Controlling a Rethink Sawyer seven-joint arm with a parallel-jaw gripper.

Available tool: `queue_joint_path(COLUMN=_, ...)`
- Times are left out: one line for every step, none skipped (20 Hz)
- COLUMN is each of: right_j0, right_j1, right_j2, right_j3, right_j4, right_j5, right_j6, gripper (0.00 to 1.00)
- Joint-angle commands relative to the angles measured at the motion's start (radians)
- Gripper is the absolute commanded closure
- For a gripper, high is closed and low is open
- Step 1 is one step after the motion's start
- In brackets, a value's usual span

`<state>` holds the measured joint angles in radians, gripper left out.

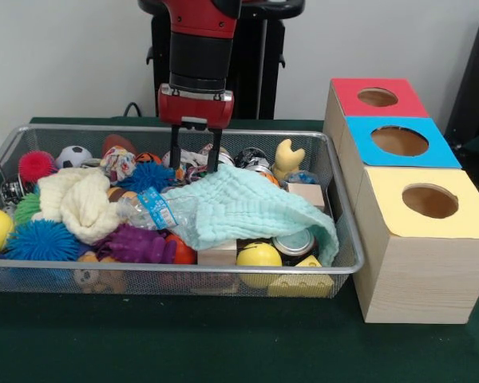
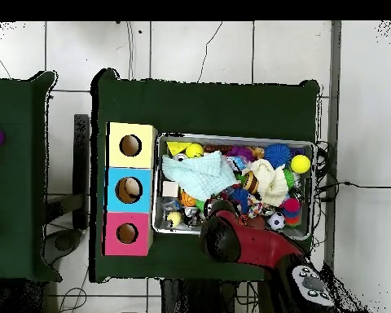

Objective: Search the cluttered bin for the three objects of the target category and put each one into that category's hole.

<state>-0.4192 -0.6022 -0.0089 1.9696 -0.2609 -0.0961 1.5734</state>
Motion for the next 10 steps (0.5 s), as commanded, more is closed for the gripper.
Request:
queue_joint_path(right_j0=-0.039, right_j1=0.06, right_j2=0.066, right_j3=0.011, right_j4=-0.005, right_j5=-0.061, right_j6=0.194, gripper=0.0)
queue_joint_path(right_j0=-0.04, right_j1=0.064, right_j2=0.065, right_j3=0.011, right_j4=-0.007, right_j5=-0.065, right_j6=0.194, gripper=0.0)
queue_joint_path(right_j0=-0.04, right_j1=0.078, right_j2=0.062, right_j3=0.005, right_j4=-0.011, right_j5=-0.074, right_j6=0.192, gripper=0.0)
queue_joint_path(right_j0=-0.036, right_j1=0.091, right_j2=0.057, right_j3=-0.003, right_j4=-0.01, right_j5=-0.082, right_j6=0.191, gripper=0.0)
queue_joint_path(right_j0=-0.031, right_j1=0.104, right_j2=0.051, right_j3=-0.011, right_j4=-0.009, right_j5=-0.089, right_j6=0.191, gripper=0.0)
queue_joint_path(right_j0=-0.027, right_j1=0.119, right_j2=0.046, right_j3=-0.02, right_j4=-0.009, right_j5=-0.102, right_j6=0.191, gripper=0.0)
queue_joint_path(right_j0=-0.023, right_j1=0.134, right_j2=0.041, right_j3=-0.029, right_j4=-0.009, right_j5=-0.114, right_j6=0.191, gripper=0.0)
queue_joint_path(right_j0=-0.022, right_j1=0.144, right_j2=0.039, right_j3=-0.034, right_j4=-0.01, right_j5=-0.121, right_j6=0.19, gripper=0.0)
queue_joint_path(right_j0=-0.022, right_j1=0.154, right_j2=0.038, right_j3=-0.041, right_j4=-0.011, right_j5=-0.123, right_j6=0.187, gripper=0.0)
queue_joint_path(right_j0=-0.022, right_j1=0.164, right_j2=0.036, right_j3=-0.047, right_j4=-0.012, right_j5=-0.129, right_j6=0.184, gripper=0.0)
